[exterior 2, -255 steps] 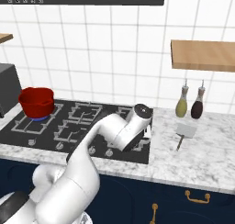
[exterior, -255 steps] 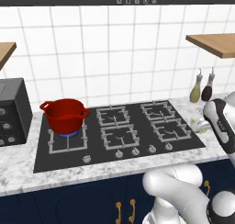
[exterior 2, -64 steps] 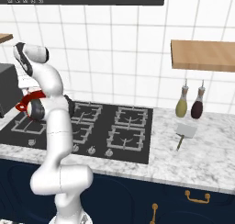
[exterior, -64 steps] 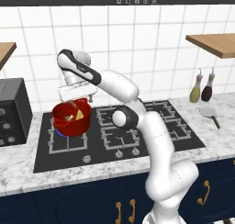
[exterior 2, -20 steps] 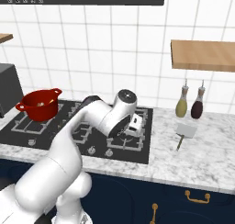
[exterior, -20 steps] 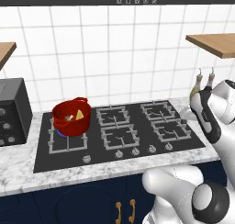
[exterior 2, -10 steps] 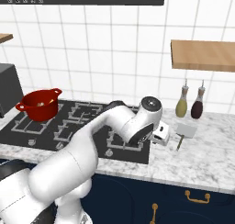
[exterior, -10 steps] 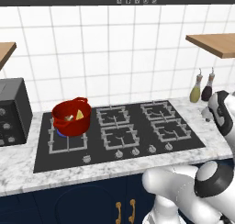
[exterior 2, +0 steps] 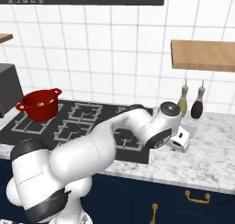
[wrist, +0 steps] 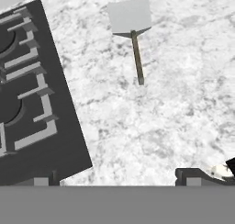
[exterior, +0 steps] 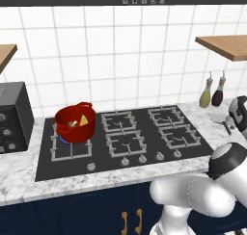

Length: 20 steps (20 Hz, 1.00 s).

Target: Put the mushroom and lemon wedge in the pot. Retrieve the spatula and lightly stir the vegetables in the pot.

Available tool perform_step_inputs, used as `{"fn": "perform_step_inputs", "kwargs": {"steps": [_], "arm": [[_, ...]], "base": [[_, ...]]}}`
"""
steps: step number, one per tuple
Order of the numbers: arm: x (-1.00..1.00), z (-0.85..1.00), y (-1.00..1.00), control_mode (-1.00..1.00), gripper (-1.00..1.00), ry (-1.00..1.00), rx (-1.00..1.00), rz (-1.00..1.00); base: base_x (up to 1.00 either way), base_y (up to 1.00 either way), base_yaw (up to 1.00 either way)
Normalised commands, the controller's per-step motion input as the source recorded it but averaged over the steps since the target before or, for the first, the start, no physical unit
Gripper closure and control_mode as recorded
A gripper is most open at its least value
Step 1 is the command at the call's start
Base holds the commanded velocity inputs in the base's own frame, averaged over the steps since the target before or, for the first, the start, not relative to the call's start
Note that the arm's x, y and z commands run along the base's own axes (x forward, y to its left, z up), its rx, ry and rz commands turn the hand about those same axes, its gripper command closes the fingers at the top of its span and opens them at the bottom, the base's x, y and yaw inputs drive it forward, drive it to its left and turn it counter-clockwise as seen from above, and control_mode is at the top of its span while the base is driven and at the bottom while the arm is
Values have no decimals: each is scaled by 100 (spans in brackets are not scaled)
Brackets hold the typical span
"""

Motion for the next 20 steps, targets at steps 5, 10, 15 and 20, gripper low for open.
{"fn": "perform_step_inputs", "kwargs": {"steps": [5,10,15,20], "arm": [[32,-33,0,-100,-100,15,-5,3],[50,-31,-13,-100,-100,17,0,8],[21,-18,-54,-100,-100,2,1,11],[18,-23,-47,-100,-100,0,0,11]], "base": [[0,0,0],[0,0,0],[0,0,0],[0,0,0]]}}
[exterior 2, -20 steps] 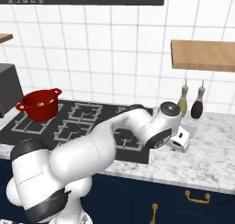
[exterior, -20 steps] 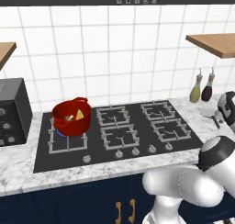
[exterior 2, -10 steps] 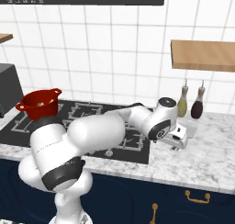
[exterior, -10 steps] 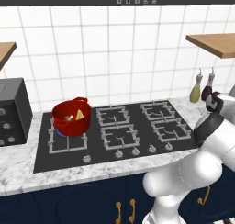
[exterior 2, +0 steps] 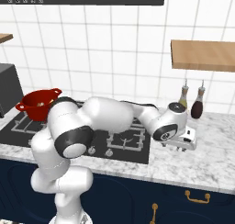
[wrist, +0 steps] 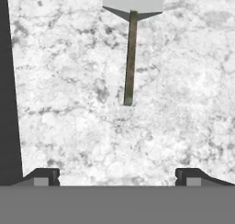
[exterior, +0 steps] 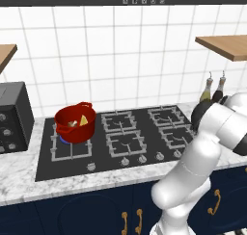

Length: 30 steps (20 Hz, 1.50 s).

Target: Put the mushroom and lemon wedge in the pot. Retrieve the spatula and lightly stir the vegetables in the pot.

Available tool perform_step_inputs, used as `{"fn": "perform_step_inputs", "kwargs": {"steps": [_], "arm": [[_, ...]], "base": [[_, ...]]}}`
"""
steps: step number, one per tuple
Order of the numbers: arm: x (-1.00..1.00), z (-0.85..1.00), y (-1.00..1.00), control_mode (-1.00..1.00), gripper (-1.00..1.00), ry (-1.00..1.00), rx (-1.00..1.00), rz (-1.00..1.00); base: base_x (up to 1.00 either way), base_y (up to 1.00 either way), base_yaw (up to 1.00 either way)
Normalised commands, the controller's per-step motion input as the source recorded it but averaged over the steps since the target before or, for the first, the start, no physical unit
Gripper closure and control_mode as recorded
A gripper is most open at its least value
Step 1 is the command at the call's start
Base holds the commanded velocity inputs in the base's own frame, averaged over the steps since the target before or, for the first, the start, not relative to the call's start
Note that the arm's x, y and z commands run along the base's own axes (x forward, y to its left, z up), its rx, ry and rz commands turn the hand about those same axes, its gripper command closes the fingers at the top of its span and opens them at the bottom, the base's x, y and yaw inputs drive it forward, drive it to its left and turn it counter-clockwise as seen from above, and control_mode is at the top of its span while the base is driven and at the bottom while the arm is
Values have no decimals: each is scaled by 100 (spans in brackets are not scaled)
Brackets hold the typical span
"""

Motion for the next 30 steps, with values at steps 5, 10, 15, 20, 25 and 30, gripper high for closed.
{"fn": "perform_step_inputs", "kwargs": {"steps": [5,10,15,20,25,30], "arm": [[30,-32,-10,-100,-100,0,0,9],[37,-26,-1,-100,-100,0,0,6],[37,-14,-1,-100,-100,0,0,4],[27,-15,1,-100,-100,0,0,1],[21,-29,0,-100,-100,0,0,0],[16,-37,0,-100,-100,0,0,0]], "base": [[0,0,0],[0,0,0],[0,0,0],[0,0,0],[0,0,0],[0,0,0]]}}
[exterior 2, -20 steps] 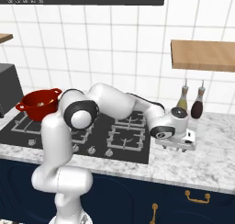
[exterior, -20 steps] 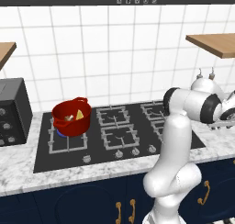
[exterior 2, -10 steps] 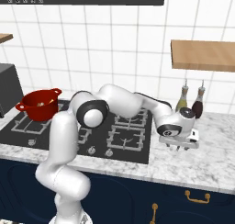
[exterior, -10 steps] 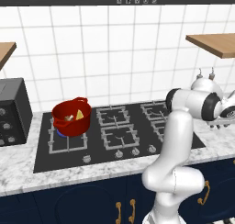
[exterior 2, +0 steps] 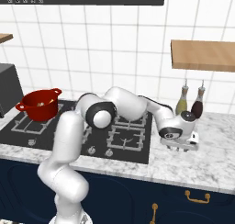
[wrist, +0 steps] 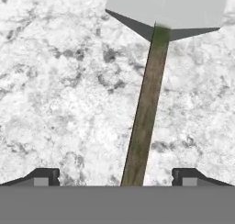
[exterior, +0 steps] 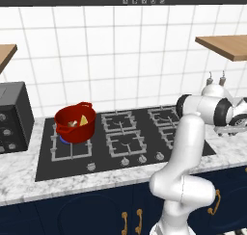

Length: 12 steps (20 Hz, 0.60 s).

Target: Put the mushroom and lemon wedge in the pot. Retrieve the spatula and lightly stir the vegetables in the pot.

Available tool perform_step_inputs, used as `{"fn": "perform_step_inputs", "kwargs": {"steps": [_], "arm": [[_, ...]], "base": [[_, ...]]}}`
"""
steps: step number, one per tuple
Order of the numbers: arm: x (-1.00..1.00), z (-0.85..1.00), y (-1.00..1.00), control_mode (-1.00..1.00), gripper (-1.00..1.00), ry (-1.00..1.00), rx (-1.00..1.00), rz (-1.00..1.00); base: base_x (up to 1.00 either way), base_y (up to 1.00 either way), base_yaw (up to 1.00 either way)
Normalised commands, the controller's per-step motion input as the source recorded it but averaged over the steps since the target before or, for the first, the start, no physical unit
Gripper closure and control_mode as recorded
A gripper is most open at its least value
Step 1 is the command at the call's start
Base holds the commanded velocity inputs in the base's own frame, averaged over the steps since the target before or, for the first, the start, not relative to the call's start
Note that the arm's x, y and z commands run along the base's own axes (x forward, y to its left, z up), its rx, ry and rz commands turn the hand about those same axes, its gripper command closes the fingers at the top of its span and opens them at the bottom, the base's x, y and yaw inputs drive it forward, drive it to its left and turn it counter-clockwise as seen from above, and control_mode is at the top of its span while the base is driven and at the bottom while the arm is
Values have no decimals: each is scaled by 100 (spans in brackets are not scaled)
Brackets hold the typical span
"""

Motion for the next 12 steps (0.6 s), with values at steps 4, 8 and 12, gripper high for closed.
{"fn": "perform_step_inputs", "kwargs": {"steps": [4,8,12], "arm": [[14,-31,0,-100,100,0,0,0],[2,-27,0,-100,100,0,0,0],[-8,-10,11,-100,100,0,0,0]], "base": [[0,0,0],[0,0,0],[0,0,0]]}}
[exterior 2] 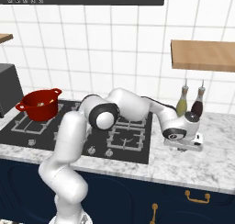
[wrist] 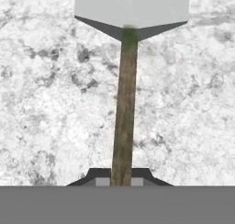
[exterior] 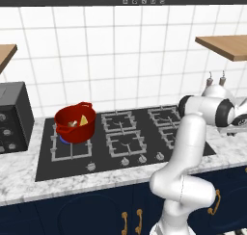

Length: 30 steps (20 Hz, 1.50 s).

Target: Put the mushroom and lemon wedge in the pot. Retrieve the spatula and lightly stir the vegetables in the pot.

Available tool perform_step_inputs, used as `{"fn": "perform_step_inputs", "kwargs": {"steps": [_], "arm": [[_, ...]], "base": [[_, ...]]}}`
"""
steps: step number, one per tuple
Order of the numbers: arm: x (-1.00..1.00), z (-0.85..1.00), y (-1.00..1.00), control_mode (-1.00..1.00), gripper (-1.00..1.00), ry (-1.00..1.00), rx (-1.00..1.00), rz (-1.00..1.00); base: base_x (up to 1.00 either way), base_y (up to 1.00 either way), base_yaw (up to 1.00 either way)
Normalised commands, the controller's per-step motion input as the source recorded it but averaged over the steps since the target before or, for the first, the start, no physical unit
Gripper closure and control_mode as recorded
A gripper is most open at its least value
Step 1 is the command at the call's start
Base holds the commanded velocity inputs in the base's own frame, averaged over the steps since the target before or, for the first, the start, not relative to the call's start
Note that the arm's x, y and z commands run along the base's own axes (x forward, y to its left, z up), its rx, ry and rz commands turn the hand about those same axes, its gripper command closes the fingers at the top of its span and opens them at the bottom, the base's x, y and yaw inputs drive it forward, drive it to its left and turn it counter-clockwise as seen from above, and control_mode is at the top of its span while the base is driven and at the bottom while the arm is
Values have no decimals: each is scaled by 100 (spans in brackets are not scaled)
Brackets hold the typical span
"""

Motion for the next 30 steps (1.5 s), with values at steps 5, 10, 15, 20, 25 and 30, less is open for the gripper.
{"fn": "perform_step_inputs", "kwargs": {"steps": [5,10,15,20,25,30], "arm": [[-49,12,30,-100,100,0,0,0],[-78,49,22,-100,100,-4,0,0],[-86,55,51,-100,100,-2,2,0],[-76,48,80,-100,100,-1,3,0],[-56,53,96,-100,100,-2,4,0],[-28,75,99,-100,100,-4,11,8]], "base": [[0,0,0],[0,0,0],[0,0,0],[0,0,0],[0,0,0],[0,0,0]]}}
